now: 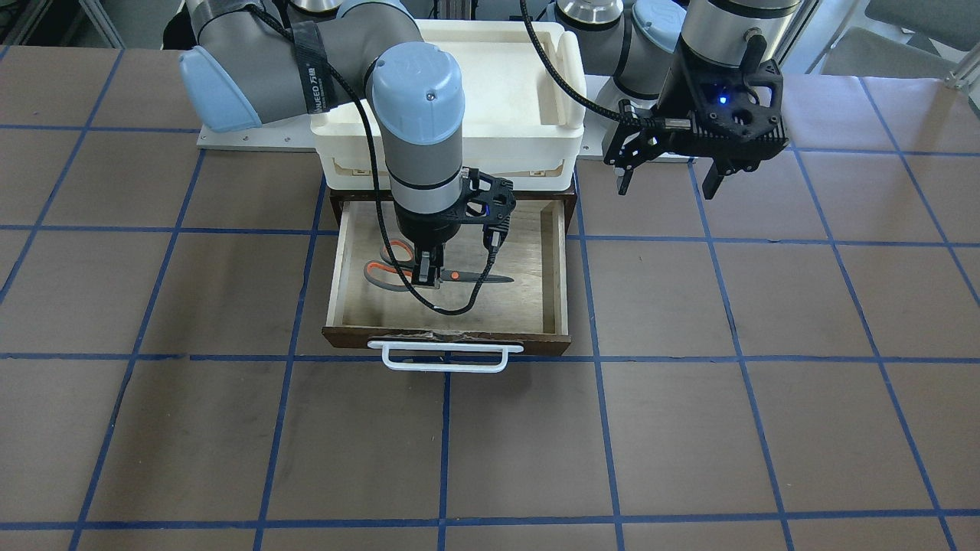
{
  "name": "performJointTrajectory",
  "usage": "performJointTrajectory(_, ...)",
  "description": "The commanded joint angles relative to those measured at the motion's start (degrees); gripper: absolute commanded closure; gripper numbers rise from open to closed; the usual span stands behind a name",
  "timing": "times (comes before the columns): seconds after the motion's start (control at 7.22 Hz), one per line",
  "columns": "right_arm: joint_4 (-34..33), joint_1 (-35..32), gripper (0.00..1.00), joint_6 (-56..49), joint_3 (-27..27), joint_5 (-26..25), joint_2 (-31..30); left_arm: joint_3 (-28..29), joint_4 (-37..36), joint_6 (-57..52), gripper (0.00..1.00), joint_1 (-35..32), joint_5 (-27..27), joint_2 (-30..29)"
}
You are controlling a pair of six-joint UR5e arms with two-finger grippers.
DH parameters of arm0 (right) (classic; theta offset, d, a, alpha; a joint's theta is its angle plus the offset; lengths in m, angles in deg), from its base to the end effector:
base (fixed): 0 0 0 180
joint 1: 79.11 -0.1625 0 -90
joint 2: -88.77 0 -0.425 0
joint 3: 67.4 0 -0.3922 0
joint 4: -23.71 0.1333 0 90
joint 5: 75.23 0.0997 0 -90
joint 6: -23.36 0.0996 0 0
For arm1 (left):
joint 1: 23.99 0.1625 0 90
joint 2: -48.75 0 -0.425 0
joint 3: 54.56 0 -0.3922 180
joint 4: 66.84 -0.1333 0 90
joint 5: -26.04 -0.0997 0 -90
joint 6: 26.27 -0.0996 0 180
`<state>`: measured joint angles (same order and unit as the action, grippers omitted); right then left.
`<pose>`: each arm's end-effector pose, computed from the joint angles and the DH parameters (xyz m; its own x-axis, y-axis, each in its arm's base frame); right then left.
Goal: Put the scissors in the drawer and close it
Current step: 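Lower the scissors into the drawer and open the right gripper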
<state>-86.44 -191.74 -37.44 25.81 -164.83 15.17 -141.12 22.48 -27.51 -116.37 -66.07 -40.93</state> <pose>0.3507 -0.4931 0.3399 -0.1144 -0.9934 0.0048 -0.9934 0.1144 -0.0107 -0.1501 -0.4903 0.5217 -0.9974 0.0602 -0.0384 0.0630 0.9951 -0.0766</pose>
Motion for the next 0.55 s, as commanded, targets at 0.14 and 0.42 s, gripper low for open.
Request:
performJointTrajectory(0.14,-1.6,0.0,1.0,-0.2,2.7,0.1,0.3,-0.1,-0.3,-0.1,0.0,0.3,0.3,-0.2)
performJointTrajectory(0.42,-4.8,-0.1,1.0,0.0,3.0,0.2,1.7,-0.1,-0.4,0.1,0.0,0.3,0.4,0.0)
